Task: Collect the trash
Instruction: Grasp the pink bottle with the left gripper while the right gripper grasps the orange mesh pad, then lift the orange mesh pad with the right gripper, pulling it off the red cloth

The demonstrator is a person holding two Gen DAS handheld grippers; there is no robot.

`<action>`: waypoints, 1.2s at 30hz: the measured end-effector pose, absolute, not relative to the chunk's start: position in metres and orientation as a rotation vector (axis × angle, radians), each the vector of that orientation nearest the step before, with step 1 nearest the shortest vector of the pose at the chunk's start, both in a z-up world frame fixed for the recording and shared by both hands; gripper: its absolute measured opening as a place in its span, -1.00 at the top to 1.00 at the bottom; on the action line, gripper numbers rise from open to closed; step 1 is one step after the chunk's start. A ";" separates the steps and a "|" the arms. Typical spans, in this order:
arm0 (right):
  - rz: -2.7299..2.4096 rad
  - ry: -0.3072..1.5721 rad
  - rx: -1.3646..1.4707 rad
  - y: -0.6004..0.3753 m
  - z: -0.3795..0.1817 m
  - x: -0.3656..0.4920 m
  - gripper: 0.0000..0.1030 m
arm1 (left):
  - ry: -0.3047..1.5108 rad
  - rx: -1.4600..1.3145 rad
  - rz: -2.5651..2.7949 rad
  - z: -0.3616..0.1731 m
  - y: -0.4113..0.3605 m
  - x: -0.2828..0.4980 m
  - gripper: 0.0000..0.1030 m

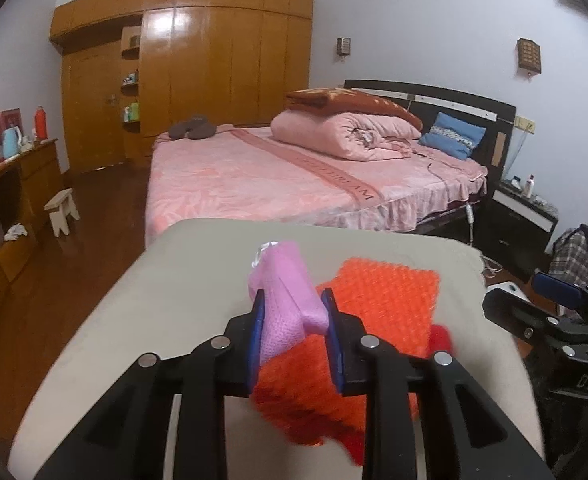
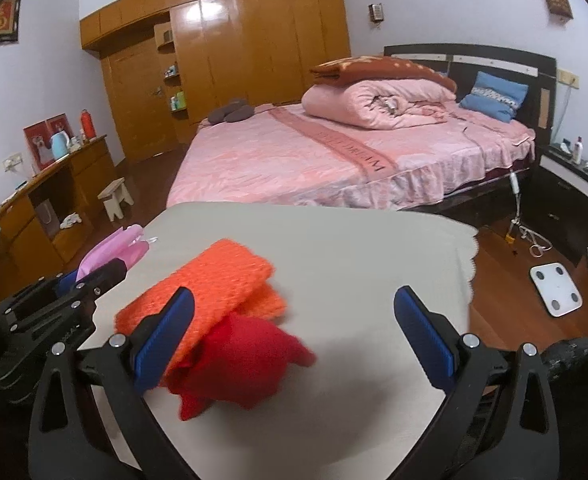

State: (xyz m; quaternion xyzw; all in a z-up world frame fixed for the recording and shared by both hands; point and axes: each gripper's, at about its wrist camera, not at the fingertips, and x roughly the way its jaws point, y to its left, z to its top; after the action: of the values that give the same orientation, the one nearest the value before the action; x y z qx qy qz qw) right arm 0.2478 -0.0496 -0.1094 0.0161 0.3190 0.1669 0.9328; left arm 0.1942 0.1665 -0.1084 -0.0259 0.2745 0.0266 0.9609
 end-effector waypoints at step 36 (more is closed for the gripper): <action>0.559 0.708 0.046 -0.004 -0.098 0.226 0.93 | 0.570 -0.045 0.105 -0.117 0.196 0.164 0.48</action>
State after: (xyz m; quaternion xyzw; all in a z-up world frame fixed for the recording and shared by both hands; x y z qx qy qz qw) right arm 0.2264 -0.0040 -0.0981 0.0221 0.3422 0.2703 0.8997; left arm 0.1641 0.1957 -0.1167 -0.0222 0.2809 0.0517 0.9581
